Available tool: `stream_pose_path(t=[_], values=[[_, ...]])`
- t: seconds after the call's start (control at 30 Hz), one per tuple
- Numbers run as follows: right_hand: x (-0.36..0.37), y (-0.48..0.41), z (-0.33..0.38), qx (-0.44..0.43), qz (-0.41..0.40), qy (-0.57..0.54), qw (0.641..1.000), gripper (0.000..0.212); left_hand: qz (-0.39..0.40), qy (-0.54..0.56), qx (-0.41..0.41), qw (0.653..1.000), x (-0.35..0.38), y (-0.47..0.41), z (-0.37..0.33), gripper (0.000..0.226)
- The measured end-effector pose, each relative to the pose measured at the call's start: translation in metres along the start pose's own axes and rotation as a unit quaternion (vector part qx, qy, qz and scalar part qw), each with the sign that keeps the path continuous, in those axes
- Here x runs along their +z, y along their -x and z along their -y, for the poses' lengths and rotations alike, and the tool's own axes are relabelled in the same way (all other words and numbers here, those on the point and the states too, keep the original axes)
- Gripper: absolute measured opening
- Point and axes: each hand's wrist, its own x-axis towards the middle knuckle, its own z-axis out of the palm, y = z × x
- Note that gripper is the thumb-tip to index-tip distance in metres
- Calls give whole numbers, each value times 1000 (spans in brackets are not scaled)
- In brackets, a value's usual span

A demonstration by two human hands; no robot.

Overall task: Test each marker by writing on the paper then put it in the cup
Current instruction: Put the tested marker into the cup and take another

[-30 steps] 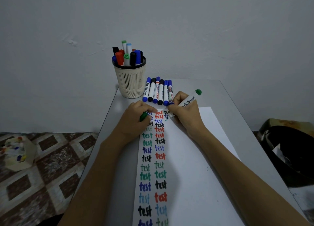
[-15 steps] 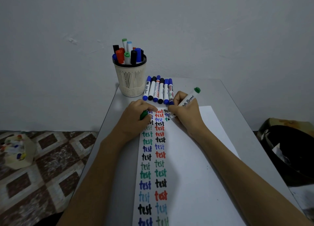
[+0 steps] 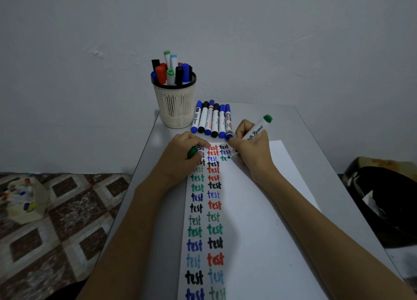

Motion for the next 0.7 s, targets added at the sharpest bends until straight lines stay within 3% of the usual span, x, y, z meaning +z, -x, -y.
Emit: stream_pose_path(t=[0.7], values=[[1,2,4,4,-24,9,1000,37,7,-8,1,1000,-5,1,-5,27]])
